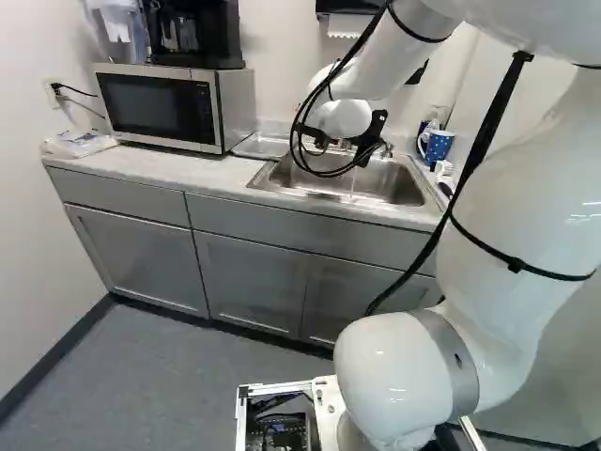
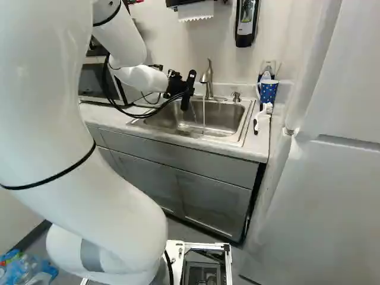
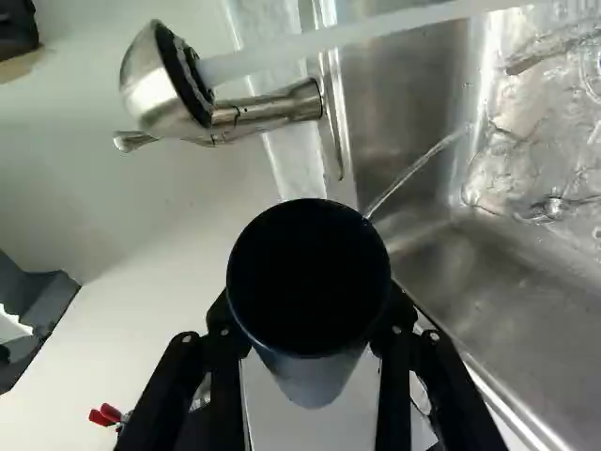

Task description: Rinse the cup and place it in the tray

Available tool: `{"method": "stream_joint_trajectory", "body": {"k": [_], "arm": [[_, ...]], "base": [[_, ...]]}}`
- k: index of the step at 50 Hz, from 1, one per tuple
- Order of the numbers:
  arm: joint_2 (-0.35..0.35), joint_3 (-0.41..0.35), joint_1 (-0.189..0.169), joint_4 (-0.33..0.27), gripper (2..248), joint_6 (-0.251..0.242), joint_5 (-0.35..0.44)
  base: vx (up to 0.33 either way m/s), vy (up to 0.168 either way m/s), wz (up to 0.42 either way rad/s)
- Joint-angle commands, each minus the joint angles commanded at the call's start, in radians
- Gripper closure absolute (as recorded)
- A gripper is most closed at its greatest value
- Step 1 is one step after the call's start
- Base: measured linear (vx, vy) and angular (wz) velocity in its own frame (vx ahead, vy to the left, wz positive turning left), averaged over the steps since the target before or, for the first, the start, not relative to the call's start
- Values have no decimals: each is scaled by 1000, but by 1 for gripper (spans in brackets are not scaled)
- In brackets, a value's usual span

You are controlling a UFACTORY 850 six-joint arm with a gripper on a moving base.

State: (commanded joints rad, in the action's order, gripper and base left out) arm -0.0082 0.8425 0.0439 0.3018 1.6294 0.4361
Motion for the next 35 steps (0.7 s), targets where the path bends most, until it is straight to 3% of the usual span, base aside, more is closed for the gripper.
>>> {"method": "stream_joint_trajectory", "body": {"k": [35], "arm": [[0,0,0,0,124,0,0]], "base": [[0,0,0]]}}
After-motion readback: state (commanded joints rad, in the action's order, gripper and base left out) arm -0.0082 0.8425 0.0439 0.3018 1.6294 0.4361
